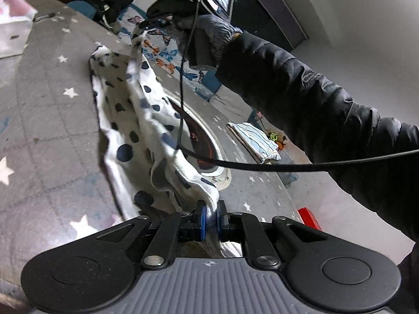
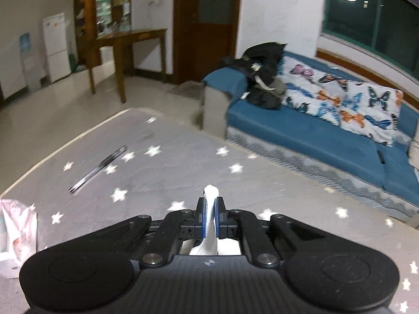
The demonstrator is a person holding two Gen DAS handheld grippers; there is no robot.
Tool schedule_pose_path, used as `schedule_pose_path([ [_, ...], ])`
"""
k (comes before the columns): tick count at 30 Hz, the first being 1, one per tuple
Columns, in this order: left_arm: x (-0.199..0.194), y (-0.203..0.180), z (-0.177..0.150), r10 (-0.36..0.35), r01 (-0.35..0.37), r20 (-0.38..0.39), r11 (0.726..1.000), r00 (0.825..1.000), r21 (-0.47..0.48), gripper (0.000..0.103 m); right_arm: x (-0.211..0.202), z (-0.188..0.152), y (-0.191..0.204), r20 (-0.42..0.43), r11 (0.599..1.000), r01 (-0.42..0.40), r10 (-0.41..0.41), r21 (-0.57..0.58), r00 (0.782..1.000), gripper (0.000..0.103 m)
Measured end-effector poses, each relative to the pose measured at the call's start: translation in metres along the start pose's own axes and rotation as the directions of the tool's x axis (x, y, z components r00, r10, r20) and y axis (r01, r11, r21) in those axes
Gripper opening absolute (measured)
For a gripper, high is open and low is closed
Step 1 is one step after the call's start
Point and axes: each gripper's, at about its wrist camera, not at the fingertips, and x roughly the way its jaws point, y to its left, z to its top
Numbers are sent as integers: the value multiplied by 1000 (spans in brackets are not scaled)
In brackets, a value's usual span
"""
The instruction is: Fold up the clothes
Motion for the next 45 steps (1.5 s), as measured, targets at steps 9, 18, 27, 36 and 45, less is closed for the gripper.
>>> schedule_pose_path([
  [9, -5, -3, -6, 14, -14, -11, 1000, 1000, -5, 9, 11, -10, 32, -35, 992, -127, 127, 0, 991, 11],
  [18, -3, -5, -6, 27, -27, -11, 1000, 1000, 4, 10, -16, -4, 8, -28, 993, -117, 117, -24, 993, 12],
  [27, -4, -7, -8, 83, -83, -4, 997, 997, 1, 14, -74, -22, -12, -26, 988, -109, 107, -105, 994, 24],
  [36, -4, -8, -11, 127, -127, -9, 992, 992, -24, 18, -146, -78, -34, -33, 975, -135, 132, -175, 991, 33],
  [45, -2, -7, -6, 146, -147, -24, 987, 989, -70, 25, -216, -172, -31, -111, 939, -228, 206, -259, 972, 41],
])
